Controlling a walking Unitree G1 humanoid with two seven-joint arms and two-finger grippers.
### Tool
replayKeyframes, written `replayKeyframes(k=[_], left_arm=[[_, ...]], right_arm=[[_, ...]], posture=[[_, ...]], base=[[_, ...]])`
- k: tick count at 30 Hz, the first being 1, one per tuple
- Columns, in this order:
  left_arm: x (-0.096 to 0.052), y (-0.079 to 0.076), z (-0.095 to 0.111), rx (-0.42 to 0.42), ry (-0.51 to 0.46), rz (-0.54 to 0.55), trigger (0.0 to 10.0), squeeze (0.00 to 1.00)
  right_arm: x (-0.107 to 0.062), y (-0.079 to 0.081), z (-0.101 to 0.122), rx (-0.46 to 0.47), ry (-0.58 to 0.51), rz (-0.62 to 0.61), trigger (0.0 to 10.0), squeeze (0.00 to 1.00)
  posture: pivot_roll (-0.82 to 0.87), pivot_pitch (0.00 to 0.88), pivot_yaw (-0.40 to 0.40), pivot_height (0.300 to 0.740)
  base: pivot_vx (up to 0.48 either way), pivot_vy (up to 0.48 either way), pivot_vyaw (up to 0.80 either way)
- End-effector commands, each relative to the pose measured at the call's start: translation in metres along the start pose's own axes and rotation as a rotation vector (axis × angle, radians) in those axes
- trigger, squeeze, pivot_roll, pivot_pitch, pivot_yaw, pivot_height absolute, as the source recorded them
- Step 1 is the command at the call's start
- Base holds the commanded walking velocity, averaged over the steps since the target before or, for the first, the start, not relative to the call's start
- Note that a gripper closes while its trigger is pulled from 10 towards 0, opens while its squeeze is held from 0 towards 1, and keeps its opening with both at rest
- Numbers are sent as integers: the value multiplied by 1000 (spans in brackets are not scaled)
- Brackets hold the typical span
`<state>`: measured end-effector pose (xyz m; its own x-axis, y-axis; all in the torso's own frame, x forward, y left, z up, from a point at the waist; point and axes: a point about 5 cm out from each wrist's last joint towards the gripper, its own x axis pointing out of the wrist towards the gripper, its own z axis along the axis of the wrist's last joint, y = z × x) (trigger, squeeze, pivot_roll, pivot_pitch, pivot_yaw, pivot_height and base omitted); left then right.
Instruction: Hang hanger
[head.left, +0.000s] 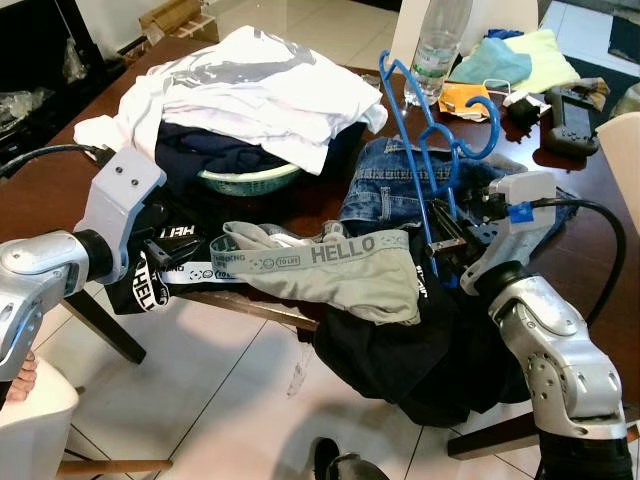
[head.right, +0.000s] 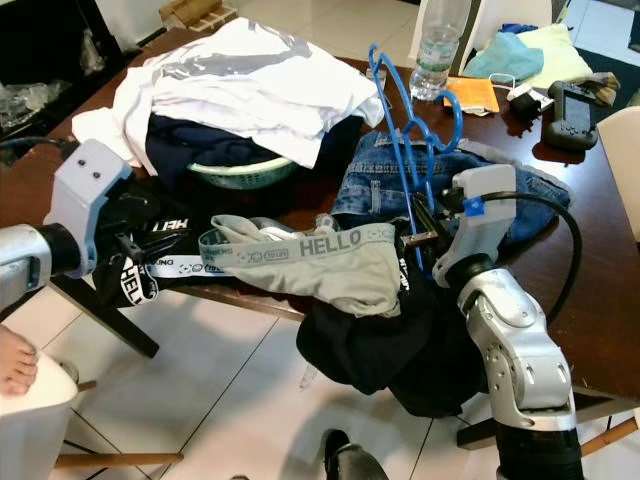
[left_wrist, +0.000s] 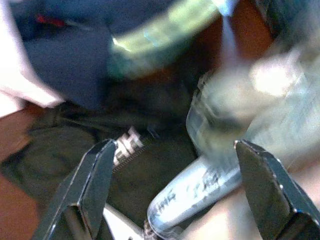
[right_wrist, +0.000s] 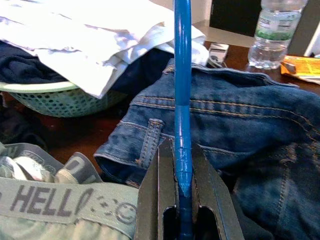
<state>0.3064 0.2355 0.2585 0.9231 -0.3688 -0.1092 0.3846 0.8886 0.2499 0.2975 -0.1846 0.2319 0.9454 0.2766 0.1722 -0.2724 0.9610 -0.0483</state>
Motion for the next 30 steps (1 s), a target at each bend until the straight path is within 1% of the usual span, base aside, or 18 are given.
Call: replayKeyframes(k=[1,3,4,6,7,8,9,11,12,13,14,17,19,22,24,26,29,30], left_arm=[[-3,16,-5,-190,-19,145,10000,0],[-3,16,-5,-190,-19,145,10000,0],[-2,21,-11,-329,-37,222,10000,0],[-2,21,-11,-329,-37,222,10000,0],[0,23,-17,-431,-34,275,10000,0],[0,23,-17,-431,-34,275,10000,0],[3,27,-26,-544,-45,335,10000,0],[3,27,-26,-544,-45,335,10000,0],[6,30,-33,-641,-52,376,10000,0],[6,30,-33,-641,-52,376,10000,0],[13,30,-40,-704,-44,401,10000,0],[13,30,-40,-704,-44,401,10000,0],[32,18,-45,-749,-16,308,10000,0],[46,1,-43,-762,14,179,10000,0],[46,1,-43,-762,14,179,10000,0],[51,-16,-40,-810,36,94,10000,0],[52,-24,-38,-836,42,56,10000,0],[54,-31,-36,-877,46,39,10000,0]], right_arm=[[-2,-3,-3,0,9,-6,10000,0],[-2,-3,-3,0,9,-6,10000,0],[-1,-3,-3,-1,9,-4,10000,0],[-1,-3,-3,-1,9,-4,10000,0],[0,-3,-3,0,8,-1,10000,0],[0,-3,-3,0,8,-1,10000,0],[1,-3,-3,-1,8,3,10000,0],[1,-3,-3,-1,8,3,10000,0],[1,-3,-2,-2,8,4,10000,0],[1,-3,-2,-2,8,4,10000,0],[1,-3,-2,-4,9,4,10000,0],[1,-3,-2,-4,9,4,10000,0],[0,-4,-2,-8,9,-1,10000,0],[-1,-5,-1,-11,10,-4,10000,0],[-1,-5,-1,-11,10,-4,10000,0],[-1,-5,-1,-12,9,-5,10000,0],[-2,-5,-1,-13,10,-6,10000,0],[-2,-5,-1,-13,11,-6,10000,0]], posture=[[54,237,-23,740],[54,237,-23,740],[62,236,-28,740],[62,236,-28,740],[62,235,-30,740],[62,235,-30,740],[60,235,-31,740],[60,235,-31,740],[58,236,-33,740],[58,236,-33,740],[48,235,-31,740],[48,235,-31,740],[43,234,-29,740],[38,236,-28,740],[38,236,-28,740],[34,235,-24,740],[36,236,-26,740],[36,236,-26,740]], base=[[0,0,0],[0,0,0],[0,0,0],[0,0,0],[0,0,0],[0,0,0],[0,0,0],[0,0,0],[0,0,0],[0,0,0],[0,0,0],[0,0,0],[0,0,0],[0,0,0],[0,0,0],[0,0,0],[0,0,0],[0,0,0]])
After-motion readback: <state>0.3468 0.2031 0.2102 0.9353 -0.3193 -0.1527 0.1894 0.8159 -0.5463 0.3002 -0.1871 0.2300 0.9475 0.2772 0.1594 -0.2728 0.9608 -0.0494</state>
